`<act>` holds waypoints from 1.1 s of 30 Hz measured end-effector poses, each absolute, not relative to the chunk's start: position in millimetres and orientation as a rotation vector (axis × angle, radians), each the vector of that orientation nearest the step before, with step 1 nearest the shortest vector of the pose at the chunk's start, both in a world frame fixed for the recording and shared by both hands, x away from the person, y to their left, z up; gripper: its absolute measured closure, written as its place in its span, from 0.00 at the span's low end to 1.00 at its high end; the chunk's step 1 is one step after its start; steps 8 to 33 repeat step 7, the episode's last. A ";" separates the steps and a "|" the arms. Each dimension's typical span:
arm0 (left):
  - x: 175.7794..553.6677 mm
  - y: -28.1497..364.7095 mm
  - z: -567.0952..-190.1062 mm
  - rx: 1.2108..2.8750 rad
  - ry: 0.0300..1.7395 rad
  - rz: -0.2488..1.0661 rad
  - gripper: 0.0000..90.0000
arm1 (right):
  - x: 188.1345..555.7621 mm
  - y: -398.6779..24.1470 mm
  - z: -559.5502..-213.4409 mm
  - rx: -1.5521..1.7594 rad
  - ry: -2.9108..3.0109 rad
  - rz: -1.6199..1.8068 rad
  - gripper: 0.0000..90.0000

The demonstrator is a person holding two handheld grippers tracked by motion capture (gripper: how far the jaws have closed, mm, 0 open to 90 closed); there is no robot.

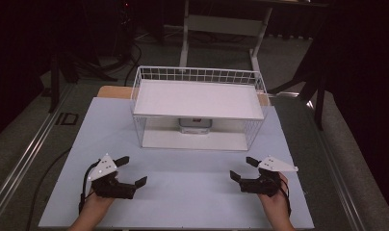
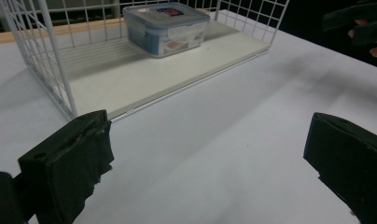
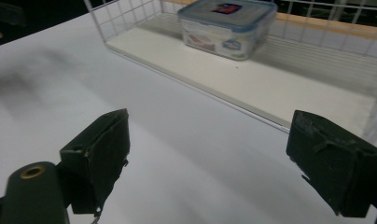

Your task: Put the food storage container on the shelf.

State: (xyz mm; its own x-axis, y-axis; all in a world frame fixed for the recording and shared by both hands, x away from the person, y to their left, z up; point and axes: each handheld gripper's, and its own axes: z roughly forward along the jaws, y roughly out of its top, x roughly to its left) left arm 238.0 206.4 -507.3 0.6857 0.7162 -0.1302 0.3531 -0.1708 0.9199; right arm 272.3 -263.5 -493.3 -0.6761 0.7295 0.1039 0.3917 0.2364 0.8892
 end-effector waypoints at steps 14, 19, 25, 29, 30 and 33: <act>237.9 206.1 -507.7 1.779 0.839 0.409 0.02 | 274.8 -265.3 -494.7 1.064 2.185 1.430 0.15; 237.9 206.1 -507.7 1.779 0.839 0.409 0.02 | 274.8 -265.3 -494.7 1.064 2.185 1.430 0.15; 237.9 206.1 -507.7 1.779 0.839 0.409 0.02 | 274.8 -265.3 -494.7 1.064 2.185 1.430 0.15; 237.9 206.1 -507.7 1.779 0.839 0.409 0.02 | 274.8 -265.3 -494.7 1.064 2.185 1.430 0.15; 237.9 206.1 -507.7 1.779 0.839 0.409 0.02 | 274.8 -265.3 -494.7 1.064 2.185 1.430 0.15; 237.9 206.1 -507.7 1.779 0.839 0.409 0.02 | 274.8 -265.3 -494.7 1.064 2.185 1.430 0.15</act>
